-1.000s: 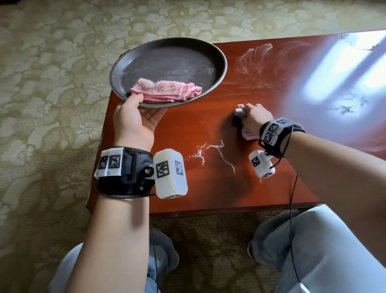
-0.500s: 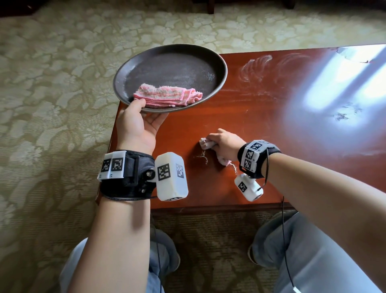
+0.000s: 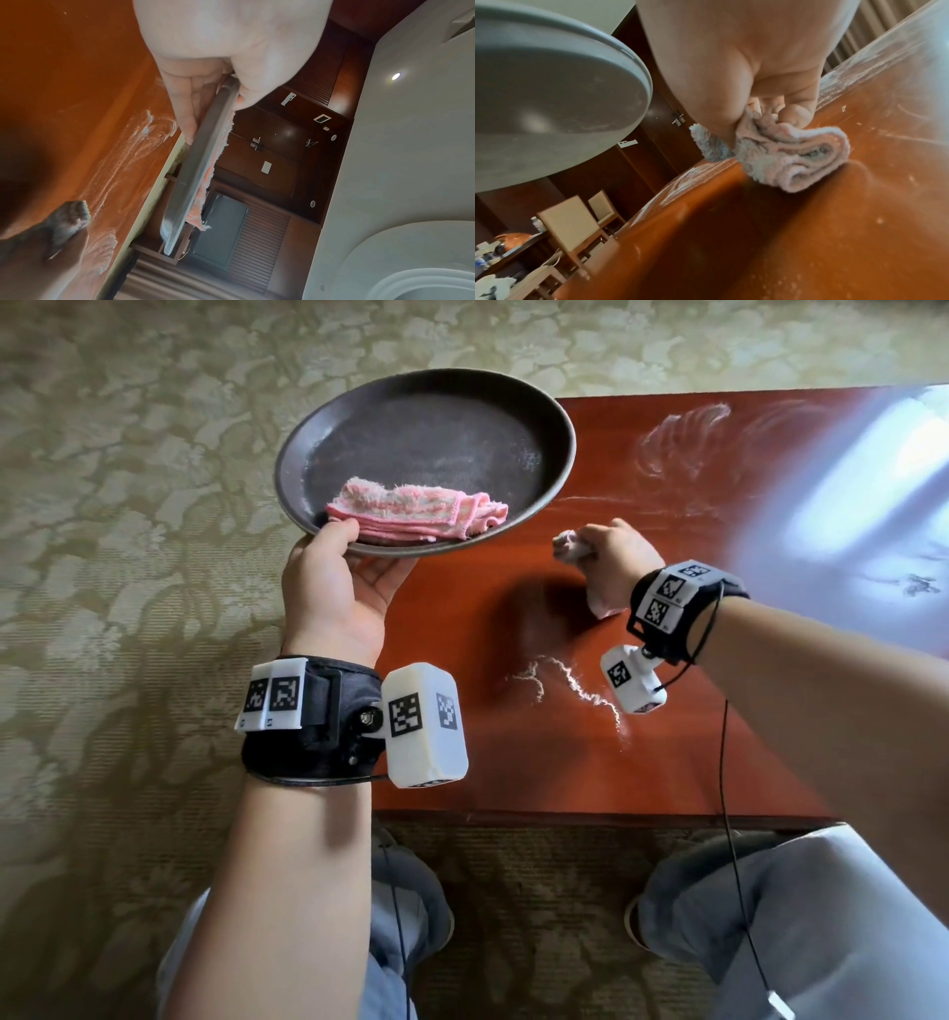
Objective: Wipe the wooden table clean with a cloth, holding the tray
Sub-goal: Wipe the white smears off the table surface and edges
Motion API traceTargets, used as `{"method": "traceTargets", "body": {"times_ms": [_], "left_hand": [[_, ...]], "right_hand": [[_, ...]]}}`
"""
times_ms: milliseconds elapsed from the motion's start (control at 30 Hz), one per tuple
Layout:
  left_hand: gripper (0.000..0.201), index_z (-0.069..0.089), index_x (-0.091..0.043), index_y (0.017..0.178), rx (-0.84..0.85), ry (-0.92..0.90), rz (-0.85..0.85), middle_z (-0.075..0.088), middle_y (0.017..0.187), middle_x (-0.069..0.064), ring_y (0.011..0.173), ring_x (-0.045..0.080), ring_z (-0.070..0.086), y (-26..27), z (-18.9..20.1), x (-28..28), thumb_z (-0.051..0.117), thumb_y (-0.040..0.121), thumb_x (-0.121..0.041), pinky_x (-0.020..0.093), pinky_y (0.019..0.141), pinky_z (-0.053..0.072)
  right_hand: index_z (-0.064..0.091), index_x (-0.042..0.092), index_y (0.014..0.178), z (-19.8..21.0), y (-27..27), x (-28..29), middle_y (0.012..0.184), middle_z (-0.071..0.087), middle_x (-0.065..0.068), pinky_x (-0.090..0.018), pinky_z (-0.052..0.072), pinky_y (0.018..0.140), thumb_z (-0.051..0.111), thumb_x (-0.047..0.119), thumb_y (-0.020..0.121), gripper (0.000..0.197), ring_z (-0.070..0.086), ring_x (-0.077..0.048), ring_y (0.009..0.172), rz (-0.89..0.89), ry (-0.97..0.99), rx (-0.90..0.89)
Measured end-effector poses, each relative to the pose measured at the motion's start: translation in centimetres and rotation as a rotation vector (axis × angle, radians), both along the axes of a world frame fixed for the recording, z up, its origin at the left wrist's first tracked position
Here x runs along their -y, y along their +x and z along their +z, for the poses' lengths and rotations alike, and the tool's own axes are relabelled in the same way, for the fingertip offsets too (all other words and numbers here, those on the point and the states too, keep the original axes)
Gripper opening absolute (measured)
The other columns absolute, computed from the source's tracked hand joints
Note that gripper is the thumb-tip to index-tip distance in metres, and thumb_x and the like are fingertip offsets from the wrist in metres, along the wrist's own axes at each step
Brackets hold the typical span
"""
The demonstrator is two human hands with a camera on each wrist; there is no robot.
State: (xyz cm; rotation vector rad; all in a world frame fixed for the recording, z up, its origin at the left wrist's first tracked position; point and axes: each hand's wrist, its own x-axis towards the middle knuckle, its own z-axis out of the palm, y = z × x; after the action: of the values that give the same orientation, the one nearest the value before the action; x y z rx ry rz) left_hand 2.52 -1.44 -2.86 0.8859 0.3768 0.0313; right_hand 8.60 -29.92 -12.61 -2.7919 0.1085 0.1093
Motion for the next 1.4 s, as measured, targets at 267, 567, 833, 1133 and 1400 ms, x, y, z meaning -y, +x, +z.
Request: {"method": "traceTargets", "body": {"times_ms": [267, 567, 833, 1133, 1400], "left_hand": [[0.02, 0.064, 0.0, 0.108, -0.022, 0.007, 0.011, 0.072, 0.089, 0.018, 0.083, 0.032, 0.073, 0.4, -1.1, -0.2, 0.047, 0.097, -0.002, 0.04, 0.072, 0.06], [0.021, 0.062, 0.0, 0.111, -0.006, 0.007, -0.013, 0.073, 0.084, 0.015, 0.081, 0.03, 0.074, -1.1, 0.0, 0.3, 0.047, 0.097, -0.003, 0.041, 0.074, 0.06], [0.028, 0.059, 0.001, 0.122, -0.004, -0.008, -0.02, 0.072, 0.093, 0.017, 0.082, 0.029, 0.074, -2.6, 0.9, 0.6, 0.047, 0.097, -0.003, 0.04, 0.072, 0.06], [0.025, 0.062, 0.0, 0.117, -0.011, 0.001, -0.068, 0.074, 0.088, 0.015, 0.083, 0.029, 0.074, -2.8, 1.0, 3.5, 0.047, 0.097, -0.003, 0.04, 0.072, 0.06], [0.03, 0.06, 0.0, 0.124, -0.037, 0.007, -0.122, 0.072, 0.1, 0.018, 0.088, 0.031, 0.074, -1.8, 0.0, 7.4, 0.047, 0.098, -0.004, 0.041, 0.075, 0.06]], "right_hand": [[0.057, 0.021, 0.132, -1.3, 0.3, -2.0, 0.136, 0.046, -0.016, -0.034, 0.041, 0.094, 0.051, 0.018, 0.096, 0.036, 0.05, -0.036, 0.12, 0.167, -0.033, -0.177], [0.069, 0.015, 0.12, -1.0, -4.7, -5.5, 0.1, 0.05, -0.014, -0.039, 0.048, 0.083, 0.057, 0.004, 0.091, 0.033, 0.058, -0.034, 0.089, 0.571, 0.063, -0.079], [0.071, 0.018, 0.12, -0.6, -8.6, -5.7, 0.104, 0.054, -0.014, -0.036, 0.045, 0.084, 0.053, -0.007, 0.085, 0.046, 0.059, -0.031, 0.093, 0.642, 0.121, -0.137], [0.073, 0.011, 0.108, 3.0, -9.4, -0.4, 0.087, 0.06, 0.0, -0.033, 0.052, 0.063, 0.057, -0.002, 0.088, 0.029, 0.056, -0.015, 0.063, 0.259, 0.323, 0.051], [0.05, 0.023, 0.074, 2.9, -8.4, 9.8, 0.063, 0.051, 0.01, -0.016, 0.029, 0.036, 0.034, 0.005, 0.088, 0.028, 0.041, -0.009, 0.038, -0.384, 0.443, -0.032]]}}
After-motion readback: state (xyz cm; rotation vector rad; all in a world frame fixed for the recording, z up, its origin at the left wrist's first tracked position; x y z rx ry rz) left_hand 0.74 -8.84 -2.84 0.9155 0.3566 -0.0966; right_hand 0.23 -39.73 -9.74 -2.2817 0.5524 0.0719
